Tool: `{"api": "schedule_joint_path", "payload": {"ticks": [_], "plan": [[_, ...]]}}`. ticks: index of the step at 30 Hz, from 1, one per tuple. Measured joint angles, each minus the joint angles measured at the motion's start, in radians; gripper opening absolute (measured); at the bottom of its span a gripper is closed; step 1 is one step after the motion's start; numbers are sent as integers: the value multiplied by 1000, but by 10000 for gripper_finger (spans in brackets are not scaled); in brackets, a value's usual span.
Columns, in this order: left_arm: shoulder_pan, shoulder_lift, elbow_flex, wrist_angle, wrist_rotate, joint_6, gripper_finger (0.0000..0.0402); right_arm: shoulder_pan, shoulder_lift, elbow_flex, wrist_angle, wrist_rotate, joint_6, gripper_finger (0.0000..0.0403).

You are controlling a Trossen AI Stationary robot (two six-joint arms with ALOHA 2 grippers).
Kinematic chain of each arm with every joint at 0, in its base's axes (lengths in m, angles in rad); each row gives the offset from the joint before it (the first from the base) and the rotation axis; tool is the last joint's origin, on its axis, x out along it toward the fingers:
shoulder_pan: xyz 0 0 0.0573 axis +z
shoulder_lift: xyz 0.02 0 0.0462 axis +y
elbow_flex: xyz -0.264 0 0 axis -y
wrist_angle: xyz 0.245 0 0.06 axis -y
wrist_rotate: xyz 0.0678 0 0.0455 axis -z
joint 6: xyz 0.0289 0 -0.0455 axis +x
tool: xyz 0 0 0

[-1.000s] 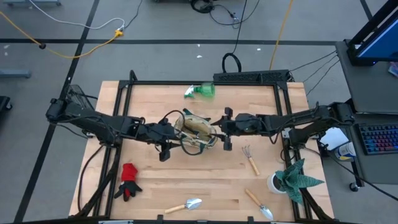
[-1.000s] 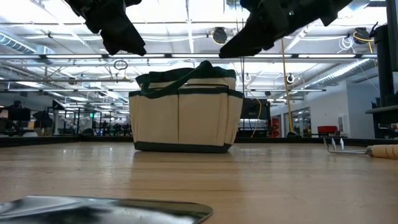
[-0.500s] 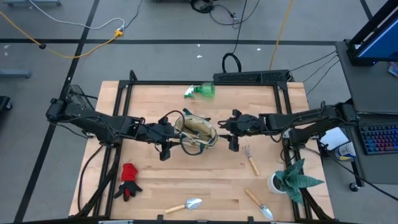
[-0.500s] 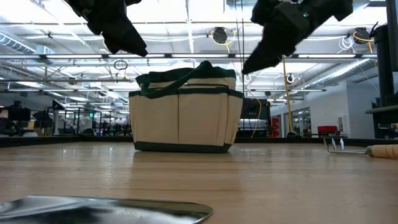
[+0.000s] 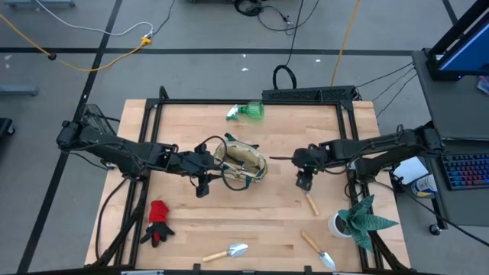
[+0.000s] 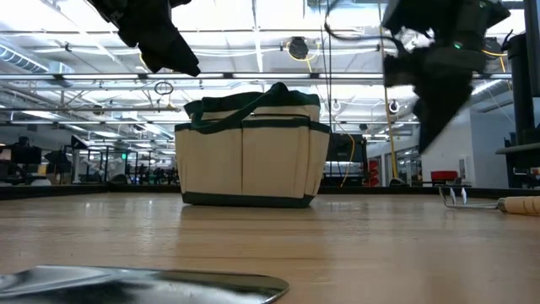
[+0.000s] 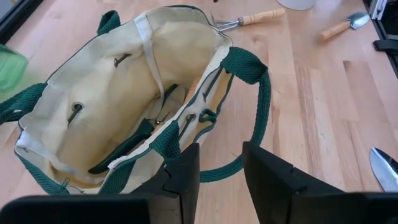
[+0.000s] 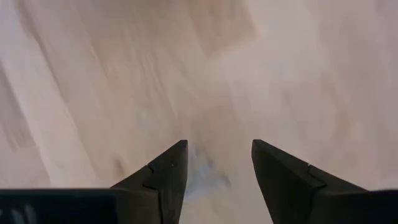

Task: Pick & Place Garden tools in Gardening bag
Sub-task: Put the brown hand rake into the brown gardening bag

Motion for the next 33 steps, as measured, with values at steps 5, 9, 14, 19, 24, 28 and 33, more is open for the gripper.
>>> {"api": "schedule_joint_path", "payload": {"ticks": [5,9,14,19,24,28,33], "plan": [[0,0,0,0,0,1,127,0,0,-60,-12,-46,0,171],[0,0,0,0,0,1,127,0,1,-94,-15,-49,0,168],[0,0,0,1,0,1,127,0,0,-125,-8,-49,0,162],[0,0,0,1,0,1,127,0,0,-167,74,-49,-13,157],[0,0,0,1,0,1,127,0,0,-209,163,-49,-47,157],[0,0,0,1,0,5,127,0,0,-226,159,-49,-47,157],[0,0,0,2,0,38,127,0,0,-246,160,-49,-36,153]]}}
